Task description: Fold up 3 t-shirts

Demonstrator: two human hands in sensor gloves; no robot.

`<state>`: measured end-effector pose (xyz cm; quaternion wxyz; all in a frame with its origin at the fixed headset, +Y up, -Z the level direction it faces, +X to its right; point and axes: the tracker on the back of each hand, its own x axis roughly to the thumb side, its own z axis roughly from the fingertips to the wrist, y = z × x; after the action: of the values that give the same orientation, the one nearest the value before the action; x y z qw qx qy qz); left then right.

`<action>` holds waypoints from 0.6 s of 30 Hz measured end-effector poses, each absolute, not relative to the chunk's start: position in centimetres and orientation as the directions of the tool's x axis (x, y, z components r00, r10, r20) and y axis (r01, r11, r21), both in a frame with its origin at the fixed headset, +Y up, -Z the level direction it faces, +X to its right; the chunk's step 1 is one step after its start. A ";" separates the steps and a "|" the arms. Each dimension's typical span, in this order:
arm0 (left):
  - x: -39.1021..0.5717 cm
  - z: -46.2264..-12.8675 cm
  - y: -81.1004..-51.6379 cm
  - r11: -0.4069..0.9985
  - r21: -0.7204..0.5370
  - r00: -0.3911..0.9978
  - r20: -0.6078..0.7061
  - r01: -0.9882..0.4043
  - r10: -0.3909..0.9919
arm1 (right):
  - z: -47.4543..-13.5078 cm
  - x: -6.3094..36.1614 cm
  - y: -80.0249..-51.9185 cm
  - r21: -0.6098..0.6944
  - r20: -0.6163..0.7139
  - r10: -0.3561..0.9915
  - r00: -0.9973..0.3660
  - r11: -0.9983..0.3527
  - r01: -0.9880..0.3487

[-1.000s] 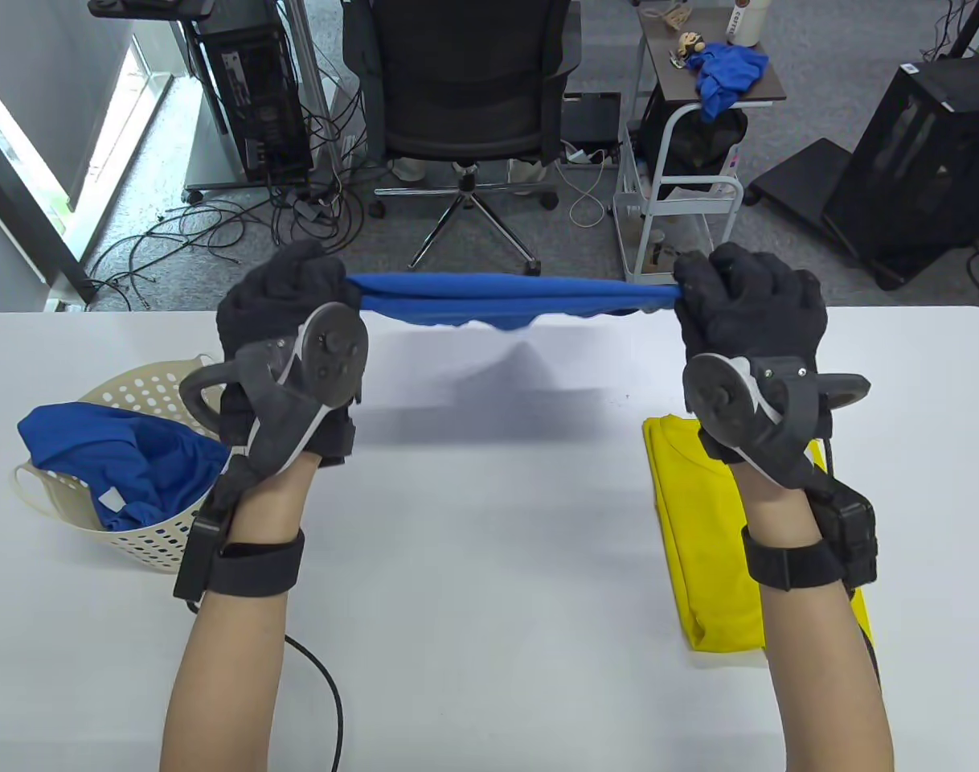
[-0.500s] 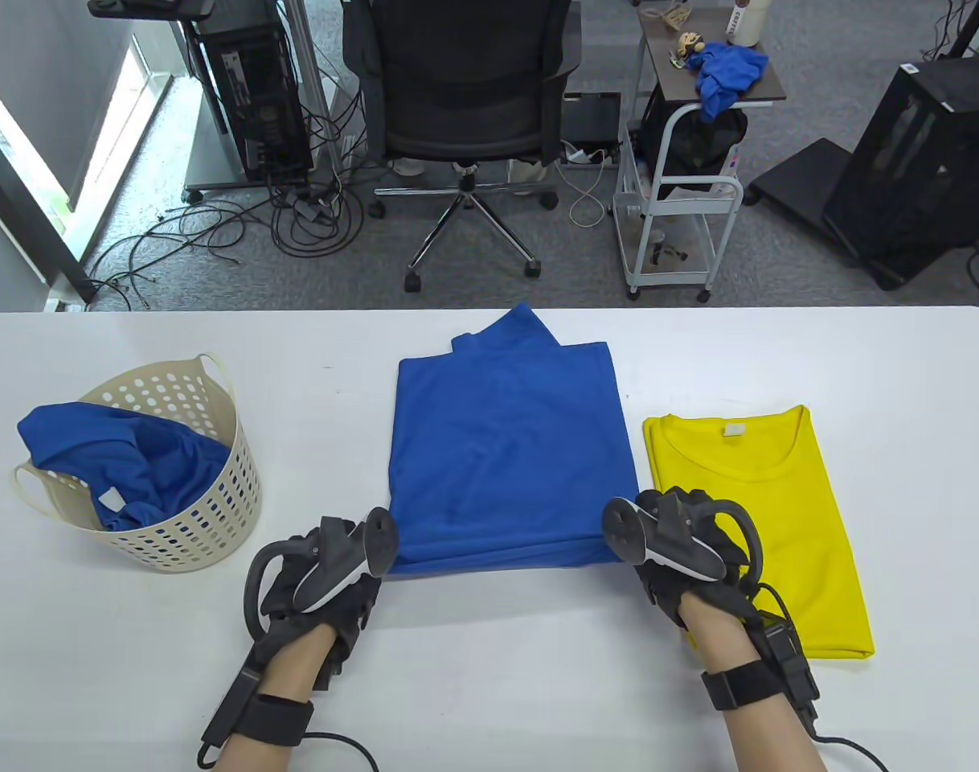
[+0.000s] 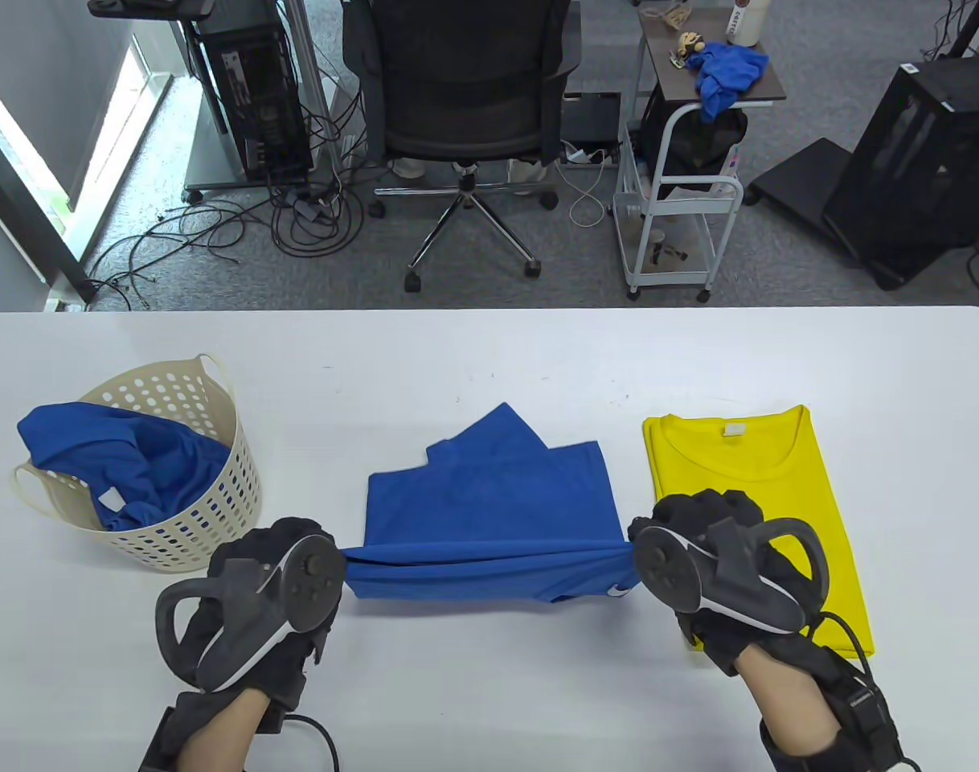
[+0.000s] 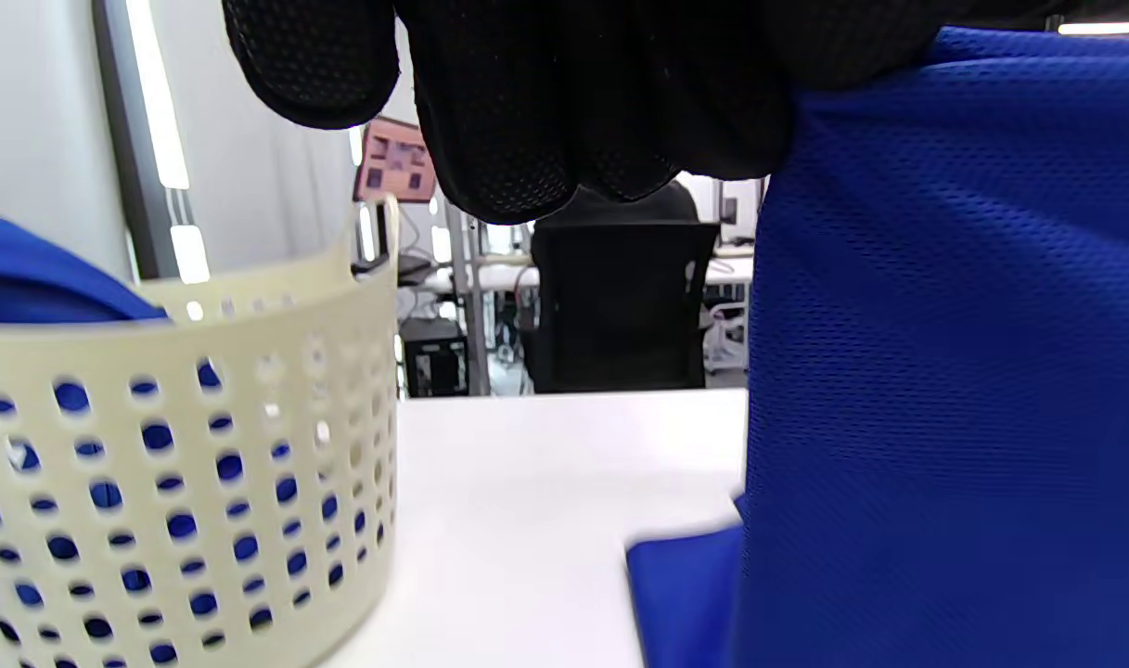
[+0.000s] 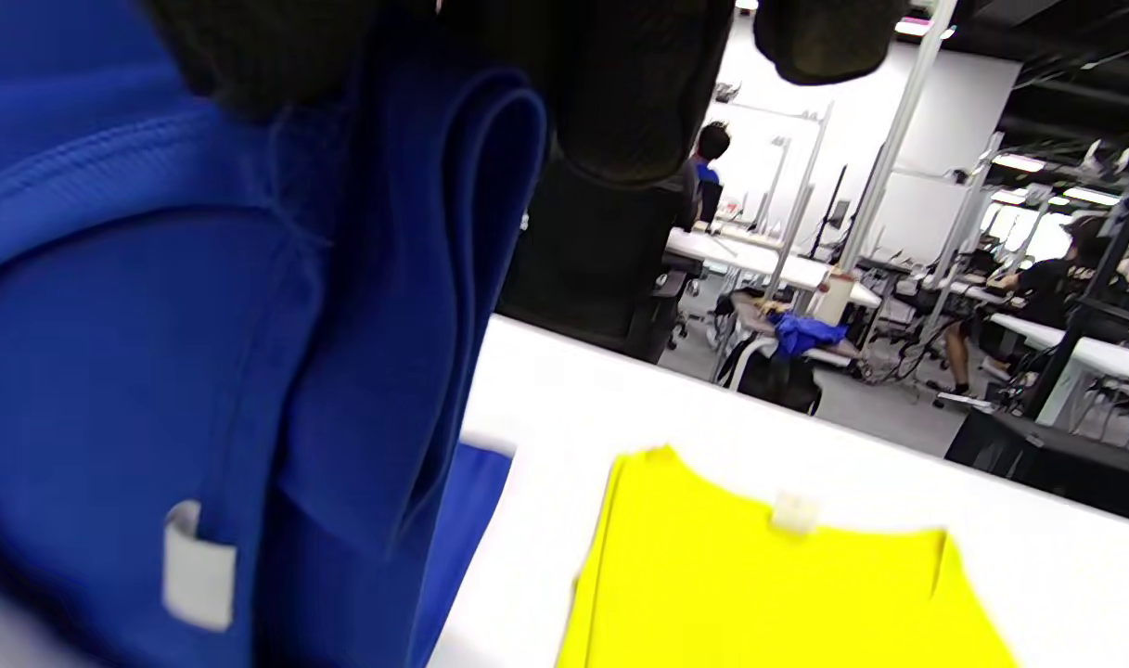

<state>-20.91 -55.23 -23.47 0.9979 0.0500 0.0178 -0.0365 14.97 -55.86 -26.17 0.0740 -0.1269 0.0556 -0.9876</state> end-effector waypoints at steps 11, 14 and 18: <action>-20.4 -34.8 -61.9 0.981 -0.159 0.976 -0.169 0.108 -0.135 | -36.1 12.8 -61.8 -0.002 0.114 -0.218 -0.969 -0.976 0.219; -20.6 -37.1 -63.0 0.983 -0.150 0.967 -0.216 0.107 -0.138 | -39.0 12.4 -62.8 0.021 0.065 -0.206 -0.976 -0.978 0.208; -20.0 -37.4 -64.5 0.978 0.167 0.955 -0.288 0.128 -0.076 | -40.5 12.3 -64.0 -0.260 -0.069 -0.085 -0.994 -0.960 0.100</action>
<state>-19.98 -64.52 -37.39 0.9843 0.0920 0.1413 -0.0517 12.32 -64.02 -40.49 0.0468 0.0285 0.1326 -0.9896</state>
